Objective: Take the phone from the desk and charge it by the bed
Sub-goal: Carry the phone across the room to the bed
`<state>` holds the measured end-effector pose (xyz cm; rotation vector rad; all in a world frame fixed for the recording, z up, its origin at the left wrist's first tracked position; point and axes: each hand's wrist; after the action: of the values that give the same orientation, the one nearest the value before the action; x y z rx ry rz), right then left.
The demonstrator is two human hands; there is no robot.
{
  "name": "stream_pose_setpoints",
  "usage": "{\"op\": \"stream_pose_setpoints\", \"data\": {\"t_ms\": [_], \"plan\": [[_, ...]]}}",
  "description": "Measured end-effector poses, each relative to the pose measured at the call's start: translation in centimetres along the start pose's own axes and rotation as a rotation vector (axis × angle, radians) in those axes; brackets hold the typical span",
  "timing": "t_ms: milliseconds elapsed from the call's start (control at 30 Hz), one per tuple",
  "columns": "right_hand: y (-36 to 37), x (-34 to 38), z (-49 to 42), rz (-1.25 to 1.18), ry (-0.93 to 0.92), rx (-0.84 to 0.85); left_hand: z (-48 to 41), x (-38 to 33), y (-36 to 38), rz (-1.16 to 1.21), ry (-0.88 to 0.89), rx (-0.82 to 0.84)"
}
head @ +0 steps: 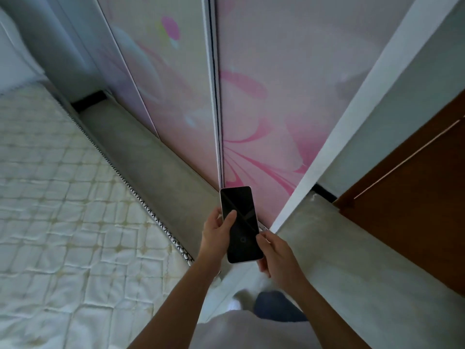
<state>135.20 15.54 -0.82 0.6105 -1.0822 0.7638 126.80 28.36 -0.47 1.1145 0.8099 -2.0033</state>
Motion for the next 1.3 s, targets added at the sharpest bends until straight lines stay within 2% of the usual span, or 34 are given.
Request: {"op": "stream_pose_setpoints", "data": {"t_ms": [100, 433, 567, 967, 1300], "plan": [[0.9, 0.6, -3.2, 0.022, 0.016, 0.039, -2.2, -0.5, -1.1, -0.024, -0.004, -0.097], [2.6, 4.7, -17.4, 0.119, 0.059, 0.408, -11.2, -4.1, -3.3, 0.118, -0.089, -0.378], [2.3, 7.0, -22.9, 0.145, 0.057, 0.518, -15.3, -6.5, -2.9, 0.149, -0.108, -0.438], [4.4, 10.4, -31.7, 0.199, 0.065, 0.632, -21.5, -10.5, -3.9, 0.216, -0.128, -0.564], [12.4, 13.3, -40.3, 0.243, 0.051, 0.646, -30.5, -12.5, -11.3, 0.245, -0.139, -0.566]]}}
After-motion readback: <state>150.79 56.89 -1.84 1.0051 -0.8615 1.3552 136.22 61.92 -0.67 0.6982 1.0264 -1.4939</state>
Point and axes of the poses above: each hand's wrist, its own z-axis away from the middle knuckle, its own y-axis out of the palm, x = y × z, and after that the axes turned 14 degrees about -z, right-handed
